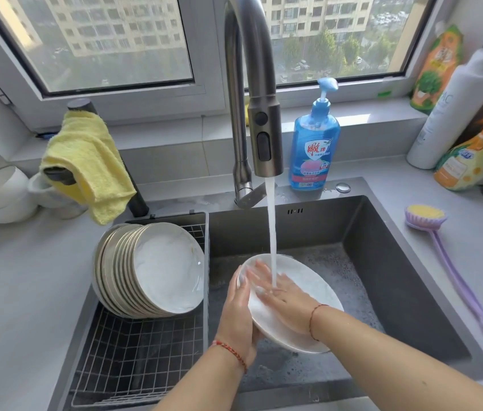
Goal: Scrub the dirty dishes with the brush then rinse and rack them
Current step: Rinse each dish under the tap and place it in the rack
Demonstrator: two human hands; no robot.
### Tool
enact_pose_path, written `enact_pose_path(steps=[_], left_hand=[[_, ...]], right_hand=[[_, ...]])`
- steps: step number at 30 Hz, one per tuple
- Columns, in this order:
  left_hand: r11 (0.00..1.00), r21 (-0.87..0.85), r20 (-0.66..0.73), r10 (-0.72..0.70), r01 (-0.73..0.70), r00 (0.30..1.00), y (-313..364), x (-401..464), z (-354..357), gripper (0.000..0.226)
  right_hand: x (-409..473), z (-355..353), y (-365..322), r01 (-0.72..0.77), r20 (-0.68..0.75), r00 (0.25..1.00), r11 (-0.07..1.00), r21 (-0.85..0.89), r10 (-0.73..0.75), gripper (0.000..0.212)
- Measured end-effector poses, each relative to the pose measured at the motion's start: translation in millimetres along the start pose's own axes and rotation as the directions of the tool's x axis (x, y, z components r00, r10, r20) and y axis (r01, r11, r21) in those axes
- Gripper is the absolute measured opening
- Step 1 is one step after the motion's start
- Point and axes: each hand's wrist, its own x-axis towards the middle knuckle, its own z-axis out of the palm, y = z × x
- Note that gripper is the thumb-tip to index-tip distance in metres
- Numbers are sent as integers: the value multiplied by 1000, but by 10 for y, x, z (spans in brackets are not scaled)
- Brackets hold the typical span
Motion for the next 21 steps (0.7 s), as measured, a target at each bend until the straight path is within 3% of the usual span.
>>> enact_pose_path(steps=[4,8,10,12,15,17,19,21], left_hand=[[1000,-27,-22,-9,8,1000,12,-18,-21,37],[1000,-2,-90,26,-27,996,2,34,-60,34],[1000,7,-112,17,-16,994,16,56,-62,34],[1000,8,-154,-23,25,988,50,80,-40,33],[997,-14,-201,-81,80,976,118,139,3,31],[994,-3,-217,-111,113,970,166,176,45,31],[987,10,-215,-157,163,964,207,204,97,32],[976,19,-198,-211,219,957,245,210,163,32]], right_hand=[[-6,-87,439,-92,-69,995,904,-418,69,61],[-233,-144,653,-212,-34,974,849,-484,224,63],[-383,-136,657,-202,7,972,856,-476,233,57],[-547,-89,600,-172,-4,983,916,-362,183,64],[-744,-14,429,-39,-82,996,995,-88,32,77],[-816,41,366,31,-170,985,999,-38,-37,78],[-822,74,383,61,-255,964,997,-55,-73,72],[-820,109,479,89,-340,936,996,-21,-90,49]])
